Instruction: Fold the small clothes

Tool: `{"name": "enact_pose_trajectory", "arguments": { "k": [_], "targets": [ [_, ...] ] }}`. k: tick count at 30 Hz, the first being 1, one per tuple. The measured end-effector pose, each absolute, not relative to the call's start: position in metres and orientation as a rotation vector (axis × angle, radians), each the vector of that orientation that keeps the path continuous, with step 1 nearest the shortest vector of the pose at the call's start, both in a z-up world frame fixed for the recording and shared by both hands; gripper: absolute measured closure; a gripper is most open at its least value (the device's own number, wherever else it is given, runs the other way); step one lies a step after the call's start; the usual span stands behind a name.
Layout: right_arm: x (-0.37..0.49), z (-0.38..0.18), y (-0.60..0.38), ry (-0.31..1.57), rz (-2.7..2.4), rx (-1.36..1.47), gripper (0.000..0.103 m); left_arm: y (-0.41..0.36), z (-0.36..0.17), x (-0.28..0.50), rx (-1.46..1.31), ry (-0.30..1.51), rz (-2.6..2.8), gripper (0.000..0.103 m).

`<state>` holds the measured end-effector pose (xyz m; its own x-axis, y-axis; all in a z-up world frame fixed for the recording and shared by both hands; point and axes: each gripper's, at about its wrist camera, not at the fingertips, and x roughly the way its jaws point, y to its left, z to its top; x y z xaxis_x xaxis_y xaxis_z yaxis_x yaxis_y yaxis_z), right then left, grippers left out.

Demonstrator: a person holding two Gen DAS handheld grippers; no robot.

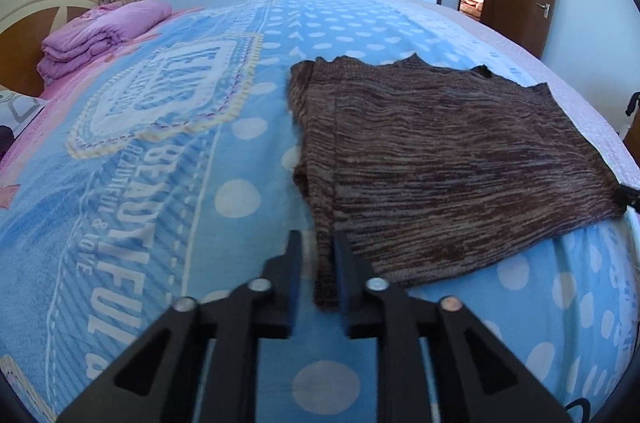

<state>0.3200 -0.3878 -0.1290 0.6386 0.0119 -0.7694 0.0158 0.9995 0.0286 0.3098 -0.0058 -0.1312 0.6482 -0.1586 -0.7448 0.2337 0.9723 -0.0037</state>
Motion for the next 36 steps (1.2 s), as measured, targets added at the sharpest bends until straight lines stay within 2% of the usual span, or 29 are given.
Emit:
{"name": "enact_pose_trajectory", "arguments": {
  "k": [1,2,4,8,11,17,18,22,30,32,36],
  "targets": [
    [0.318,-0.121,-0.383,0.844,-0.037,-0.006,0.052,-0.004,-0.131,0.310,0.092,0.835,-0.206,0.063],
    [0.316,-0.111,-0.377,0.799,-0.050,-0.036,0.047,-0.002,-0.132,0.310,0.085,0.834,-0.200,0.057],
    [0.317,-0.094,-0.361,0.736,-0.022,-0.067,0.045,0.002,-0.134,0.310,0.061,0.838,-0.203,0.057],
    [0.340,-0.078,-0.315,0.716,0.104,-0.097,0.045,0.004,-0.137,0.304,0.061,0.816,-0.179,0.044],
    [0.366,-0.089,-0.278,0.761,0.194,-0.111,0.045,0.003,-0.138,0.303,0.071,0.811,-0.173,0.036],
    [0.376,-0.143,-0.231,0.909,0.254,-0.124,0.045,0.012,-0.138,0.304,0.015,0.817,-0.191,0.031],
    [0.365,-0.148,-0.226,0.885,0.241,-0.145,0.045,0.011,-0.139,0.303,0.012,0.815,-0.195,0.030],
    [0.338,-0.146,-0.221,0.883,0.247,-0.181,0.045,0.010,-0.139,0.303,0.014,0.814,-0.206,0.026],
    [0.347,-0.128,-0.196,0.783,0.343,-0.143,0.045,0.016,-0.139,0.299,0.008,0.816,-0.163,0.025],
    [0.355,-0.144,-0.184,0.826,0.425,-0.124,0.045,0.019,-0.140,0.297,0.003,0.820,-0.158,0.021],
    [0.350,-0.153,-0.182,0.885,0.449,-0.117,0.041,0.027,-0.139,0.292,-0.005,0.824,-0.167,0.021]
  ]
}}
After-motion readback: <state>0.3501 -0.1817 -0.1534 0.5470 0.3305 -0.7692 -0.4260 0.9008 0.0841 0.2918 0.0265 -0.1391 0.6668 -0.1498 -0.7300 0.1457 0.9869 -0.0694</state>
